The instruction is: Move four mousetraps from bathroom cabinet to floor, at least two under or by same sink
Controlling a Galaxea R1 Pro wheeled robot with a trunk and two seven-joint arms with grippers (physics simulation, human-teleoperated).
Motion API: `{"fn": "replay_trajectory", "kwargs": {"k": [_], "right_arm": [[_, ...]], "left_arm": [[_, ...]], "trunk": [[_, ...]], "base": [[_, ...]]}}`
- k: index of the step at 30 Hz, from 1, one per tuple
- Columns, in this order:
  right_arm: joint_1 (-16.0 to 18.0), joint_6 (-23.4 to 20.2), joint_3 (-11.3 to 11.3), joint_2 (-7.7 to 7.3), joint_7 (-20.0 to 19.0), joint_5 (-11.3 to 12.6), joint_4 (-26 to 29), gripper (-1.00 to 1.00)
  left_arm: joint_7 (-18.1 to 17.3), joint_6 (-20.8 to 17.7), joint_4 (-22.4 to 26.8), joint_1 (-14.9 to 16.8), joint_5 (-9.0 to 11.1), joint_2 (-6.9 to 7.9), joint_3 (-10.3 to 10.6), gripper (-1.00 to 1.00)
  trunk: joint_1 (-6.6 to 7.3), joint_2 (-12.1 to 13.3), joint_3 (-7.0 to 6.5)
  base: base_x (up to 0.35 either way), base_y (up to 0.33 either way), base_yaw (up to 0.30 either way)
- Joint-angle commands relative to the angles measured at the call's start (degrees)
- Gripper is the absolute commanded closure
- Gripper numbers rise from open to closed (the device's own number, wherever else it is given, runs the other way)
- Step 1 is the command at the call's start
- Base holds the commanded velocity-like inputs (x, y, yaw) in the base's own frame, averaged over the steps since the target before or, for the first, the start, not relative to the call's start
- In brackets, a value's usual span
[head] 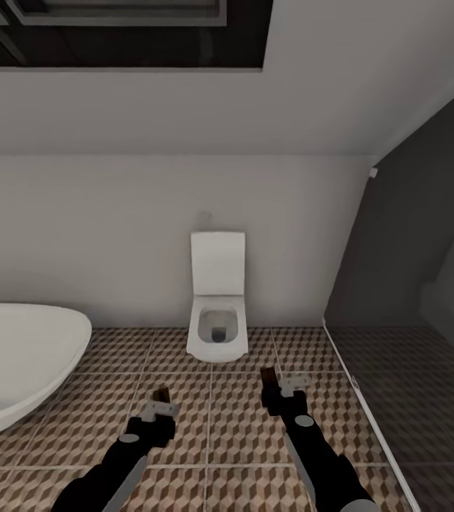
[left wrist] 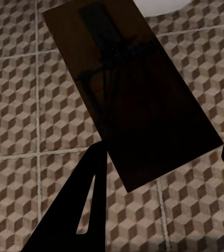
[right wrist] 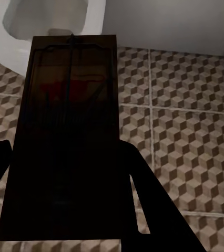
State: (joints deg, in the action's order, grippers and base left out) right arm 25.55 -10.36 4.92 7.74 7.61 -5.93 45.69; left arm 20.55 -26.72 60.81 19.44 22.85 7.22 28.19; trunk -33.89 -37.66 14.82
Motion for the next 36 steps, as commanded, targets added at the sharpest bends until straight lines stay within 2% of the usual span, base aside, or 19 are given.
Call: {"fn": "replay_trajectory", "kwargs": {"k": [1, 3, 10, 11, 13, 15, 16, 17, 19, 20, 21, 25, 26, 29, 30, 31, 33, 36], "right_arm": [[0.0, -0.5, 0.2, -0.01, 0.4, -0.5, 0.1, 1.0], [0.0, -0.5, 0.2, -0.01, 0.4, -0.5, 0.1, 1.0], [0.0, -0.5, 0.2, 0.0, 0.5, -0.5, 0.1, 1.0], [0.0, -0.5, 0.2, 0.0, 0.5, -0.5, 0.1, 1.0], [0.0, -0.5, 0.2, 0.0, 0.5, -0.5, 0.1, 1.0], [0.0, -0.5, 0.2, 0.0, 0.5, -0.5, 0.1, 1.0], [0.0, -0.5, 0.2, 0.0, 0.4, -0.5, 0.1, 1.0], [0.0, -0.5, 0.2, 0.04, 0.4, -0.5, 0.1, 1.0], [0.0, -0.5, 0.2, 0.06, 0.4, -0.5, 0.1, 1.0], [0.0, -0.5, 0.2, 0.09, 0.4, -0.5, 0.1, 1.0], [0.0, -0.5, 0.2, 0.18, 0.4, -0.4, 0.1, 1.0], [0.0, -0.5, 0.3, 0.37, 0.4, -0.4, 0.1, 1.0], [0.0, -0.4, 0.2, 0.4, 0.4, -0.4, 0.1, 1.0], [0.0, -0.4, 0.2, 0.45, 0.4, -0.3, 0.0, 1.0], [0.0, -0.4, 0.2, 0.47, 0.4, -0.3, 0.0, 1.0], [0.0, -0.4, 0.2, 0.5, 0.4, -0.3, 0.0, 1.0], [0.0, -0.4, 0.2, 0.51, 0.4, -0.3, 0.0, 1.0], [0.0, -0.4, 0.2, 0.52, 0.4, -0.3, 0.0, 1.0]], "left_arm": [[0.6, -0.2, 0.2, 0.1, 0.3, 0.07, 0.7, 1.0], [0.6, -0.1, 0.3, 0.1, 0.2, 0.07, 0.9, 1.0], [0.7, -0.8, 1.5, 0.1, 0.0, 0.23, 0.9, 1.0], [0.7, -2.2, 2.0, 0.1, 0.0, 0.2, 0.9, 1.0], [0.9, -7.7, 3.1, 0.1, -1.1, -0.09, 0.8, 1.0], [1.6, -12.3, 4.3, 0.1, -4.0, -0.27, 0.8, 1.0], [3.2, -13.9, 4.5, 0.1, -7.7, -0.99, 0.7, 1.0], [5.5, -14.8, 3.9, 0.1, -11.9, -2.78, 0.6, 1.0], [7.8, -15.3, 1.4, 0.1, -15.9, -5.14, -0.3, 1.0], [8.5, -15.5, -1.2, 0.1, -17.4, -7.01, -1.3, 1.0], [9.0, -15.8, -2.8, 0.6, -18.5, -8.9, -2.1, 1.0], [9.2, -17.1, -2.6, 3.5, -19.1, -10.21, -2.6, 1.0], [8.5, -17.2, -3.1, 3.8, -19.0, -10.1, -2.6, 1.0], [-2.3, -16.9, -5.3, 4.1, -19.1, -8.34, -2.7, 1.0], [-6.2, -16.8, -5.3, 4.1, -19.1, -7.36, -3.6, 1.0], [-8.3, -16.5, -5.2, 4.1, -19.1, -6.87, -5.1, 1.0], [-9.9, -14.9, -5.0, 4.1, -19.2, -6.52, -6.8, 1.0], [-10.4, -13.5, -5.1, 4.1, -19.2, -6.4, -7.4, 1.0]], "trunk": [[-0.24, -0.5, 0.37], [-0.68, -1.3, 0.91], [-0.68, -1.3, 1.37], [-0.68, -1.3, 1.42], [-0.68, -1.3, 1.52], [-0.68, -1.3, 1.61], [-0.68, -1.3, 1.66], [-0.68, -1.3, 1.71], [-0.68, -1.3, 1.81], [-0.68, -1.3, 1.87], [-0.68, -1.3, 1.93], [-0.68, -1.3, 2.21], [-0.68, -1.3, 2.28], [-0.68, -1.3, 2.51], [-0.68, -1.3, 2.59], [-0.68, -1.3, 2.67], [-0.68, -1.3, 2.82], [-0.68, -1.3, 3.04]], "base": [[0.0, 0.0, 0.0], [0.0, 0.0, 0.0], [0.0, 0.0, 0.0], [0.0, 0.0, 0.0], [0.0, 0.0, 0.0], [0.0, 0.0, 0.0], [0.0, 0.0, 0.0], [0.0, 0.0, 0.0], [0.0, 0.0, 0.0], [0.0, 0.0, 0.0], [0.0, 0.0, 0.0], [0.0, 0.0, 0.0], [0.0, 0.0, 0.0], [0.0, 0.0, 0.0], [0.0, 0.0, 0.0], [0.0, 0.0, 0.0], [0.0, 0.0, 0.0], [0.0, 0.0, 0.0]]}}
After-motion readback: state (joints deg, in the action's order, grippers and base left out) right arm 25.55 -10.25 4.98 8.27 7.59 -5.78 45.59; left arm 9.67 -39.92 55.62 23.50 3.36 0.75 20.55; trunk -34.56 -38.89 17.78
